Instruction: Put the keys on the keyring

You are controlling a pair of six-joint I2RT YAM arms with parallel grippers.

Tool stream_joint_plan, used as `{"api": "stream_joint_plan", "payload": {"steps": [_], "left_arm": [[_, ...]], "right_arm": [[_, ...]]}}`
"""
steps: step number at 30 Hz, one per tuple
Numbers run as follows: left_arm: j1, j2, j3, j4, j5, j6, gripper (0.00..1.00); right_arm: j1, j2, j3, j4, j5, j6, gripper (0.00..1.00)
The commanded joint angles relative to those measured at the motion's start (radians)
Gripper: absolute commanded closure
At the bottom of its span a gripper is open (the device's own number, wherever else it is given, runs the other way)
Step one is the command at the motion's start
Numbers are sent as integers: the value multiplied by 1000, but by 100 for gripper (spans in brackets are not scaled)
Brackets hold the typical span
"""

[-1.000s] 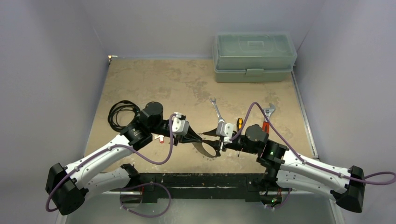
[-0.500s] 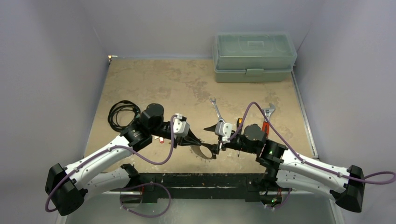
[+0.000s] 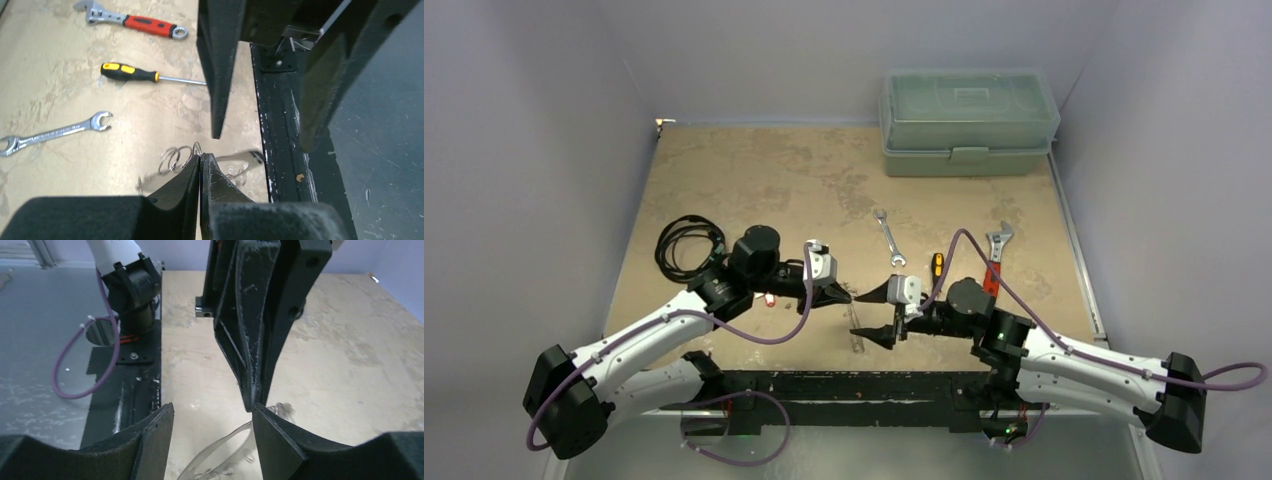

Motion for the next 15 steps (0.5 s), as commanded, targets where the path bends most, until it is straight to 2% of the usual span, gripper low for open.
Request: {"api": "stream_joint_plan", "payload": {"steps": [1, 6, 10, 15], "left_arm": [[4, 1, -2, -20, -87, 17, 100], [4, 5, -9, 0, -74, 10, 100], [4, -16, -28, 49, -63, -5, 100], [3, -27, -50, 112, -24, -43, 100]], "right_arm": [[4, -1, -47, 147, -67, 114, 38], [6, -19, -69, 172, -35, 128, 38], [5, -63, -79, 215, 107, 128, 39], [5, -86, -148, 306, 139, 112, 46]]}}
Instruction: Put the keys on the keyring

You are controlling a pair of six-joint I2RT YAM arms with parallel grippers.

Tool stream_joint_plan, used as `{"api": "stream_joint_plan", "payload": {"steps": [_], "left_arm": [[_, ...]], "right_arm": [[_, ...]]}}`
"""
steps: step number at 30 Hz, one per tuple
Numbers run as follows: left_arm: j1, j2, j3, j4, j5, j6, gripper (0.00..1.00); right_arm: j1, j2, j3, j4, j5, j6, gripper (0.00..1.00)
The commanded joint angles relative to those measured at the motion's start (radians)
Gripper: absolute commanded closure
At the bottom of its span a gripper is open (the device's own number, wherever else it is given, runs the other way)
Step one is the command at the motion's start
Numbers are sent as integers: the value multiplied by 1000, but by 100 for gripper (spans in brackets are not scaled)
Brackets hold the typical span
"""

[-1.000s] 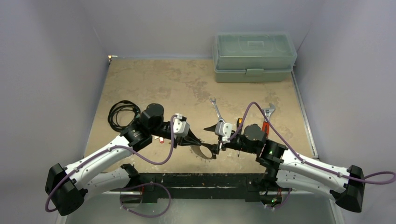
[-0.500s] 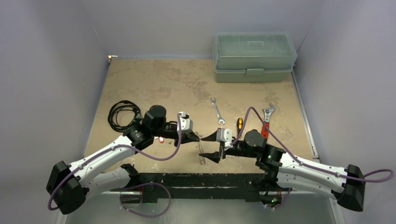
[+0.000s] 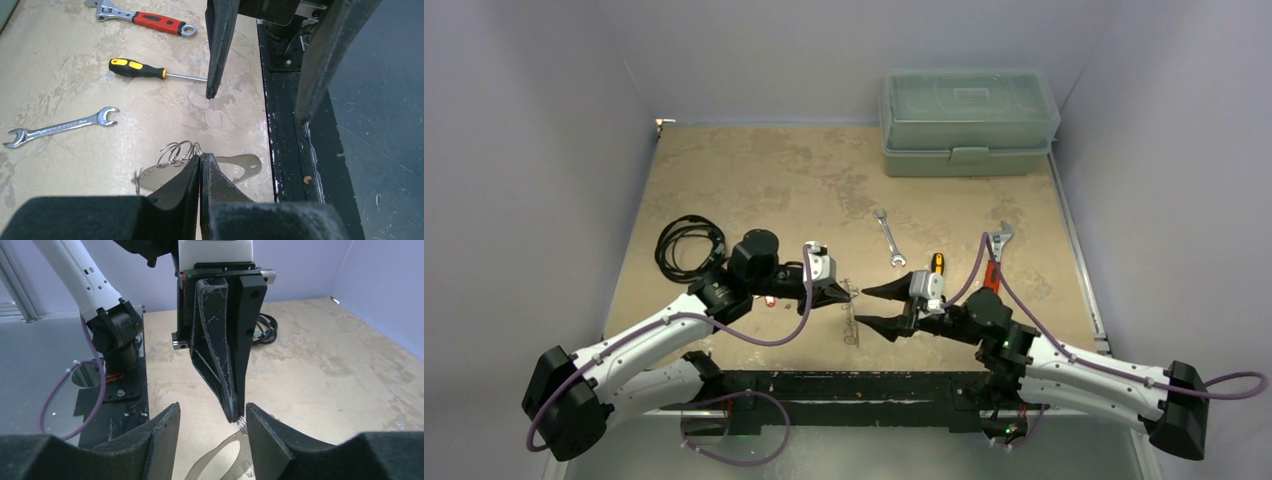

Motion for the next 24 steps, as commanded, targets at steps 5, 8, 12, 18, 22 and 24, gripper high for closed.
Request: {"api": "stream_joint_plan", "payload": {"steps": [5, 8, 12, 18, 22, 24], "left_arm": [[3, -25, -23, 112, 74, -51, 100], [4, -33, -33, 145, 94, -73, 100], [4, -42, -48, 176, 107, -87, 100], [4, -49, -62, 216, 135, -102, 100], [4, -64, -82, 272, 149, -139, 100], [2, -66, -88, 287, 159, -149, 100]], "right_arm": [[3, 15, -176, 383, 93, 74, 60], [2, 30, -266, 579, 70, 121, 61], [2, 64, -301, 656, 40, 123, 64], [2, 98, -308, 717, 26, 142, 68], [2, 107, -299, 700, 11, 128, 70], [2, 120, -298, 706, 3, 126, 70]]}}
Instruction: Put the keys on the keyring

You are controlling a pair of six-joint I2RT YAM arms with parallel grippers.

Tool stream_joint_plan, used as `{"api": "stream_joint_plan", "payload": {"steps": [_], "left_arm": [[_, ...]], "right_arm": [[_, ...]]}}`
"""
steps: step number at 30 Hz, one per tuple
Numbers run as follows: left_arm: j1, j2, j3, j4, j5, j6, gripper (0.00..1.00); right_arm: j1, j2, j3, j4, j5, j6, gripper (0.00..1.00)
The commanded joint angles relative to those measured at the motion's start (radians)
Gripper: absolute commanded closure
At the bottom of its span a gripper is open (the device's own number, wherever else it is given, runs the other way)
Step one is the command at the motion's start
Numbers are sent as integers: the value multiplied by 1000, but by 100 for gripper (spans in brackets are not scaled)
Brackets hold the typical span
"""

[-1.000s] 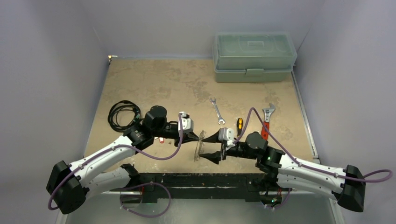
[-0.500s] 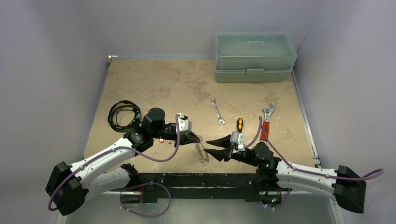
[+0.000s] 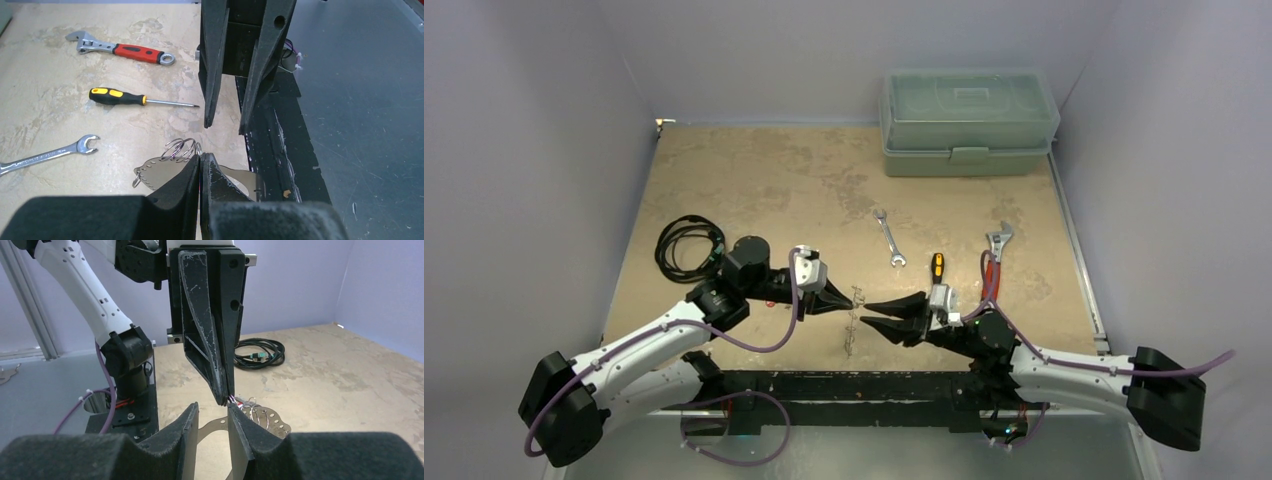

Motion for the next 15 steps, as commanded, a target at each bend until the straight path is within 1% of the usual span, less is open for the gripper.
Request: {"api": "stream_joint_plan", "payload": {"steps": [1, 6, 15], "left_arm": [[3, -27, -16, 121, 57, -46, 100], [3, -28, -19, 141, 66, -60, 100], [3, -32, -30, 184, 87, -91, 100]], "right_arm": [[2, 26, 8, 68, -25, 2, 70], [2, 38, 17, 64, -33, 8, 69], [2, 34, 3, 43, 1, 13, 67]]}}
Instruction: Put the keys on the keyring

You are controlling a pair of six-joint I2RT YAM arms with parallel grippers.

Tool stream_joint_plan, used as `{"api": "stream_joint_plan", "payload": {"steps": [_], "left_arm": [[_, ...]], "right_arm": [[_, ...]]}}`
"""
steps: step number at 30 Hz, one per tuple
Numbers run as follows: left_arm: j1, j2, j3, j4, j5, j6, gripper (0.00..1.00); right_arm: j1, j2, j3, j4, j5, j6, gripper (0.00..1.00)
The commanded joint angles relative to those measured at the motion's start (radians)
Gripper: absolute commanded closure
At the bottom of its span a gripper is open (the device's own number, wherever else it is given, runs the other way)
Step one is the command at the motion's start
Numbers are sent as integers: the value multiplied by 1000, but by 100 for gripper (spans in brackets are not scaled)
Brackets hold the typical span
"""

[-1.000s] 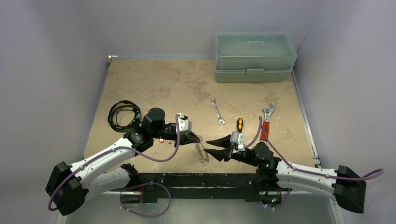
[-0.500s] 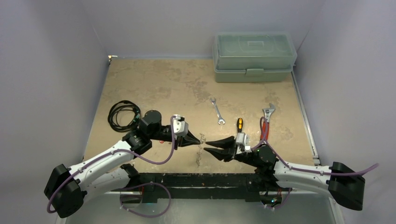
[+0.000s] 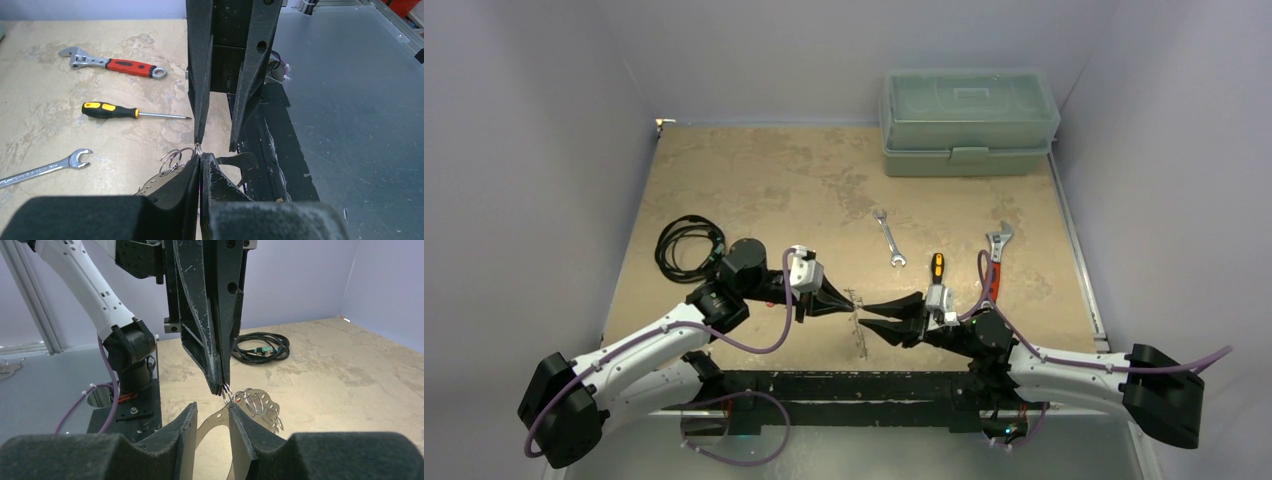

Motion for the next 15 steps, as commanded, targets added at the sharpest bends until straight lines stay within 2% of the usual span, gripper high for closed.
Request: {"api": "stream_joint_plan", "payload": {"steps": [1, 15], "left_arm": [[2, -18, -4, 91, 46, -28, 100], [3, -19, -19, 156, 83, -85, 100]], "right_arm": [[2, -3, 4, 28, 20, 7, 67], [2, 9, 28, -14, 20, 0, 68]]}}
